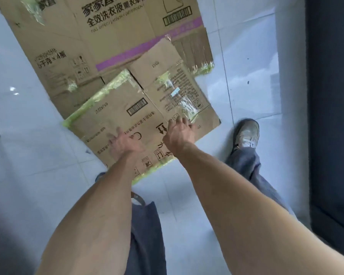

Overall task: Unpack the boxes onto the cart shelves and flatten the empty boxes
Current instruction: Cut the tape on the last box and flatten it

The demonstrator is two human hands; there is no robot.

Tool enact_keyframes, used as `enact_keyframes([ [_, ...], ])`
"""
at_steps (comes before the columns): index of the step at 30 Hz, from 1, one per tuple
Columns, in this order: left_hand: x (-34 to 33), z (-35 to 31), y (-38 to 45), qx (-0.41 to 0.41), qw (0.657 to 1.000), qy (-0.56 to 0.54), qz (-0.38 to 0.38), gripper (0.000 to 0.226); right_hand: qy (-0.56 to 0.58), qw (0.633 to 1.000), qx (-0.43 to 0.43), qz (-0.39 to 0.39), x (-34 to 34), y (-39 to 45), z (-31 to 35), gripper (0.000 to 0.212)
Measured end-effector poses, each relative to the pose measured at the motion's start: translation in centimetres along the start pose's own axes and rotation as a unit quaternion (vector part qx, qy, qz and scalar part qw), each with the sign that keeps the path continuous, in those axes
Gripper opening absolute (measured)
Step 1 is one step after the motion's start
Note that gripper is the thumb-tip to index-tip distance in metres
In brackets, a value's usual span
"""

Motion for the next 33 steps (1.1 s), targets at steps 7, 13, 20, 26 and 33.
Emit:
enact_keyframes([
  [7, -4.4, 6.9, 4.7, 0.053, 0.996, -0.032, 0.069, 0.051, -0.012, 0.999, -0.034, 0.029, -4.0, 3.7, 0.3, 0.048],
  [13, -10.9, 14.0, 8.7, 0.175, 0.965, -0.169, 0.099, 0.073, -0.090, 0.993, -0.059, -0.050, -8.3, 10.0, 1.9, 0.069],
  [20, -13.2, 17.5, 14.2, 0.201, 0.923, -0.322, 0.061, 0.121, 0.049, 0.960, -0.174, -0.212, -3.3, 17.7, -2.4, 0.111],
  [26, -12.9, 17.5, 15.6, 0.179, 0.936, -0.298, 0.045, 0.121, 0.100, 0.971, -0.163, -0.143, -2.1, 19.6, -3.7, 0.141],
  [33, -12.4, 17.5, 15.4, 0.194, 0.947, -0.255, -0.005, 0.114, 0.184, 0.946, -0.165, -0.212, 1.1, 20.1, -7.1, 0.131],
])
Point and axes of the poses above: each hand's wrist, its own y-axis towards the middle knuckle, its own x-axis out of the back of the hand, z = x × y, the point moved 5 cm from there along y, towards the middle knuckle, and after that the axes turned 13 degrees about z, right-handed, at the moved point
